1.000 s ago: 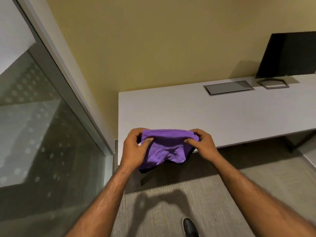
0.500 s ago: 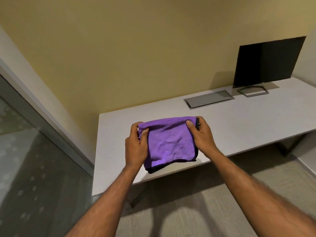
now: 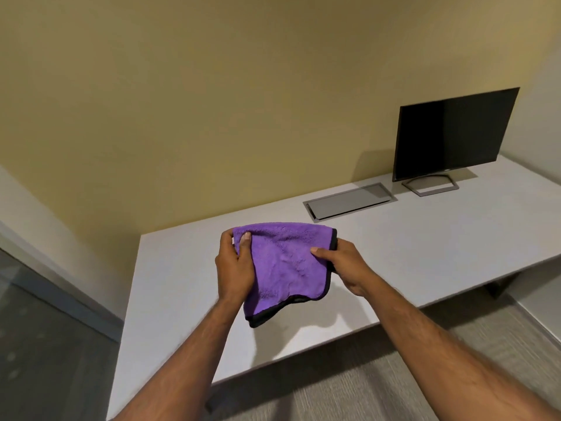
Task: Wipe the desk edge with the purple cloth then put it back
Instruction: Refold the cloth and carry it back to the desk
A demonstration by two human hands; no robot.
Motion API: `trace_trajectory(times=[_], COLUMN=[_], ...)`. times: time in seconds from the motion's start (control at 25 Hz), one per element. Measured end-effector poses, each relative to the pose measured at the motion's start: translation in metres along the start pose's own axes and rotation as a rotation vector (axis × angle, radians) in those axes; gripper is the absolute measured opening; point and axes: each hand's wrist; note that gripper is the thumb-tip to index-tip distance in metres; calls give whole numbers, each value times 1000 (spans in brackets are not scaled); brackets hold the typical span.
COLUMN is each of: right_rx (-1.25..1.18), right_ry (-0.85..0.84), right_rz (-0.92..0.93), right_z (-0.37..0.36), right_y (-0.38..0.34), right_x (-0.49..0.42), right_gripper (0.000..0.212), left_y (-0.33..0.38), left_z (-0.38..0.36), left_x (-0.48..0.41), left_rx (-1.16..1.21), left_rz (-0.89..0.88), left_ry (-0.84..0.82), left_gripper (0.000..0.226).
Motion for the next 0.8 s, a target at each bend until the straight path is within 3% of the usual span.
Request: trace_trajectory(times=[0.16, 0.4, 0.52, 0.64, 0.8], right_rx=[127, 30, 49, 80, 278], right_ry=[107, 154, 162, 206, 182], right_rz=[56, -138, -221, -256, -171], right_z=[-5, 3, 13, 21, 24], right_y=[-11, -29, -31, -26, -14], right_x=[-35, -94, -128, -173, -243], right_gripper=[34, 21, 14, 21, 19], left_y=[-19, -52, -75, -100, -134], left_z=[-17, -41, -53, -72, -106], left_x=[-45, -111, -129, -150, -183], left_rx=[65, 247, 243, 218, 14], left_rz=[168, 622, 659, 621, 540], left_ry=[-60, -261, -326, -342, -294], left_gripper=[31, 34, 26, 16, 25])
Point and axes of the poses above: each hand's wrist, its own x-axis away from the middle knuckle, its own z-axis out of the back of the hand, y = z × x, and after that the axes turned 7 degrees about -z, right-handed
